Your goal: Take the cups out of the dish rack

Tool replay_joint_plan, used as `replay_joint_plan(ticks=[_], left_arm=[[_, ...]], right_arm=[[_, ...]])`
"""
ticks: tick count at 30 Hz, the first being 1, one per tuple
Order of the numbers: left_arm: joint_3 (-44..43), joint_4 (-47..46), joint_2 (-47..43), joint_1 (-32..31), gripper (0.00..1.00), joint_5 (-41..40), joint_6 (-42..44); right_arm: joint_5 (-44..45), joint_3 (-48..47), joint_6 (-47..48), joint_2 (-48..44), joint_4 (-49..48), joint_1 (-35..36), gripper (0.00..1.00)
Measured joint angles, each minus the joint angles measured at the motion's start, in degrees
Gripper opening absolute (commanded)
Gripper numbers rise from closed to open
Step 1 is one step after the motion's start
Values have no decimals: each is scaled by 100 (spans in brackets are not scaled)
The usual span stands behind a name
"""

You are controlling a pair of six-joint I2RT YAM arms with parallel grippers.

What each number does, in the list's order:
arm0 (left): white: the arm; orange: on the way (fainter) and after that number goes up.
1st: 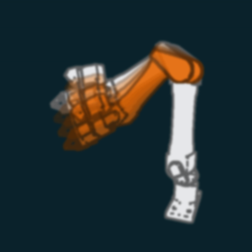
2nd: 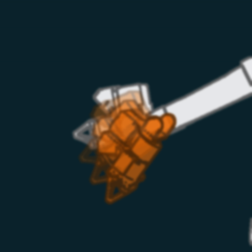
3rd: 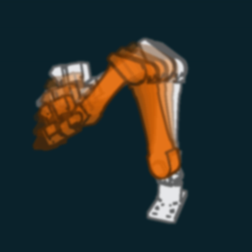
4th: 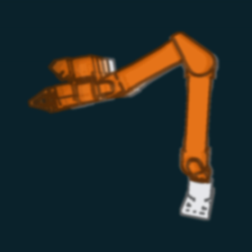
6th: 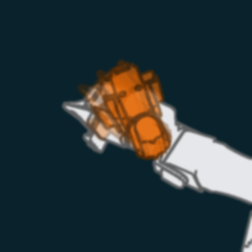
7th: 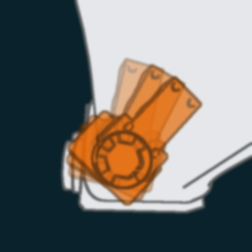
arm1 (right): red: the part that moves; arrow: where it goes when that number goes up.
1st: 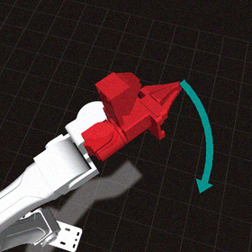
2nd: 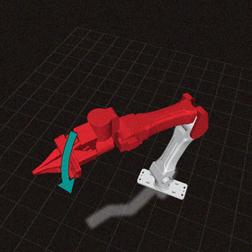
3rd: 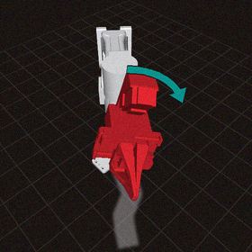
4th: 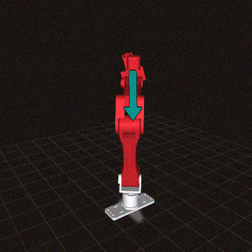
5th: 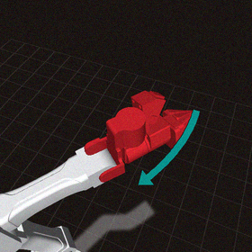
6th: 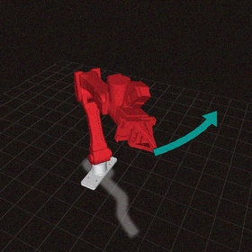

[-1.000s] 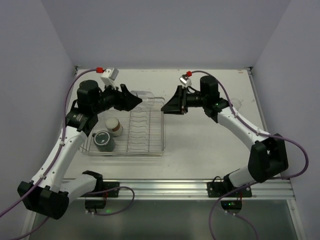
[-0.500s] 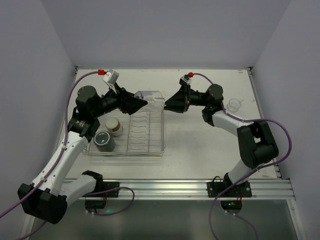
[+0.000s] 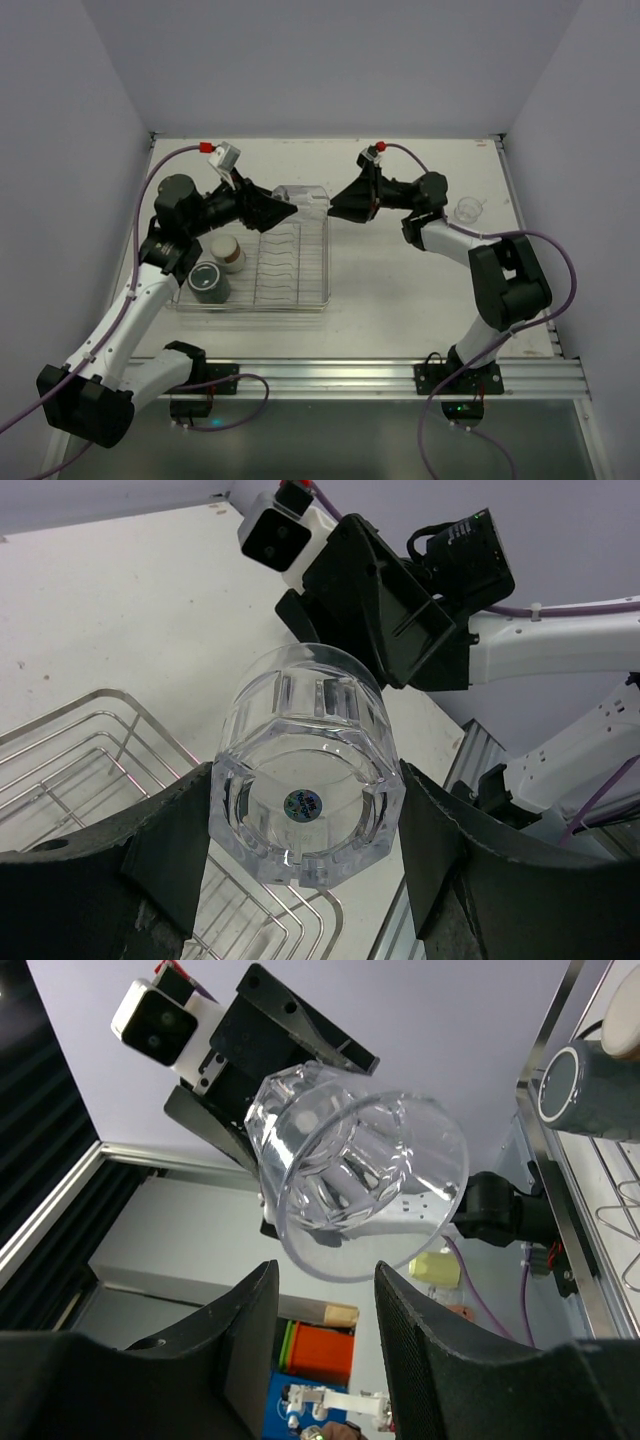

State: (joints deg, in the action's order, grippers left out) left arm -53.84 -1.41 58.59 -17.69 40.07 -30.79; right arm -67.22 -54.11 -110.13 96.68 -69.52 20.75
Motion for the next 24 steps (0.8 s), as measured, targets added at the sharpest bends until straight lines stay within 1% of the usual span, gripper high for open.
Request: replay_joint_plan(ticks=[10,13,14,16,17,18,24], left_arm=[[107,-170,0,-50,0,44,-31],[127,-186,7,-50,0,44,-33],[127,-195,7,-52,0,44,-33],[127,-212,13,-61,0,46,-37],[127,-238,22,-70,0,46,-55],[127,-284,31,-74,0,52,-70],[160,-291,155,-98,0,195,-179]], right_arm=[[22,-590,-190,350,-44,232,43],[42,-807,-245,426,-52,332,40],[46,-870,-262,450,-55,358,33],[59,-962,-295,481,-61,387,22],[63,-1001,-297,498,-66,400,4],[66,-1014,-284,514,-68,402,0],[153,-1049,-315,542,-177,398,0]])
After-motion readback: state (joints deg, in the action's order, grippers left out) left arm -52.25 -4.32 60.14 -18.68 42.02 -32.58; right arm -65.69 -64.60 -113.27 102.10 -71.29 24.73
